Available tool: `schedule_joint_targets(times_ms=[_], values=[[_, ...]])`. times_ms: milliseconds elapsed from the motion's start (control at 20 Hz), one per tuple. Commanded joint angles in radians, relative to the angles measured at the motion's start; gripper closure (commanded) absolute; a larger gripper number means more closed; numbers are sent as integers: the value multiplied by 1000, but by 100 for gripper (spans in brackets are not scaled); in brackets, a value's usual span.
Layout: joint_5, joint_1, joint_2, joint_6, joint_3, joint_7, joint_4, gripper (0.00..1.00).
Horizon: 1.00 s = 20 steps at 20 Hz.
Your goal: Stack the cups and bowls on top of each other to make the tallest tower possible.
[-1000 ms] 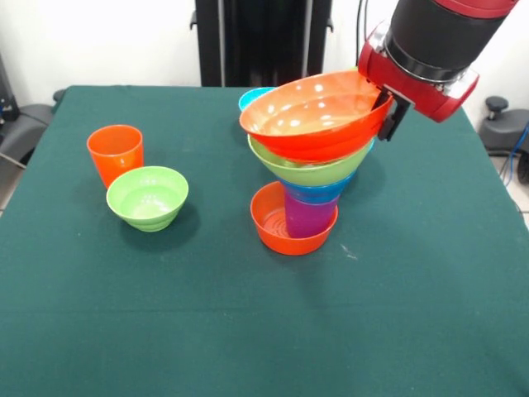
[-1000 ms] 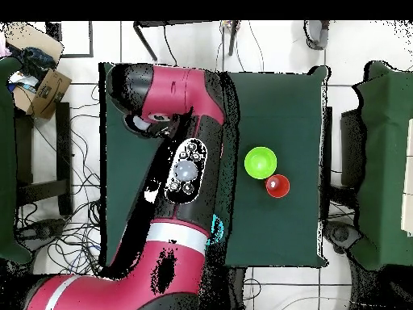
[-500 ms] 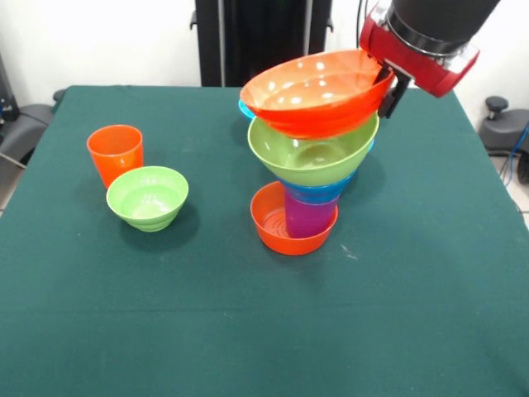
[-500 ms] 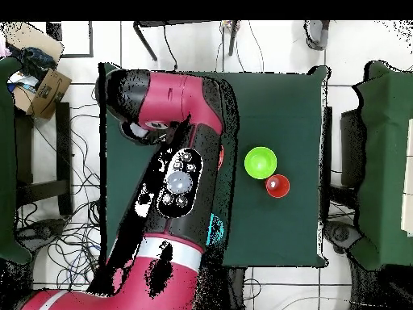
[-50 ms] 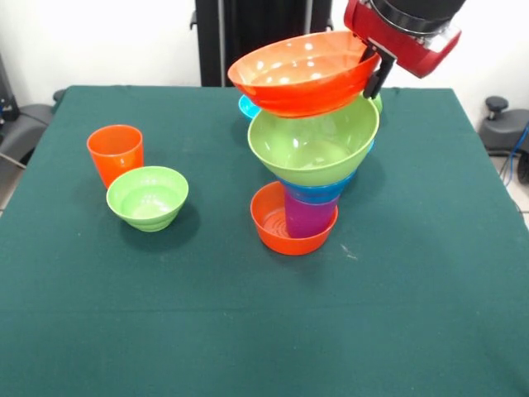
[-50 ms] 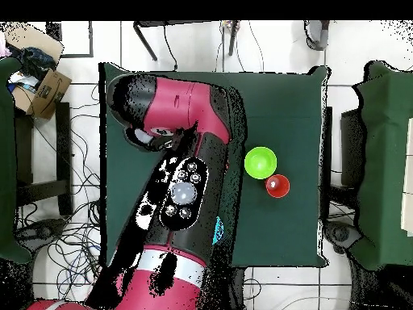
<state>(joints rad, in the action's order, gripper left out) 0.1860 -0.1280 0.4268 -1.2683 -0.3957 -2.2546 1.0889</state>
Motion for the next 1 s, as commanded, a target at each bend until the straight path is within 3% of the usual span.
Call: schedule_joint_targets(times_ms=[50, 1000], values=[[-19, 10, -18, -9, 51, -139, 74, 100], [-9, 12, -23, 77, 66, -132, 96, 100]])
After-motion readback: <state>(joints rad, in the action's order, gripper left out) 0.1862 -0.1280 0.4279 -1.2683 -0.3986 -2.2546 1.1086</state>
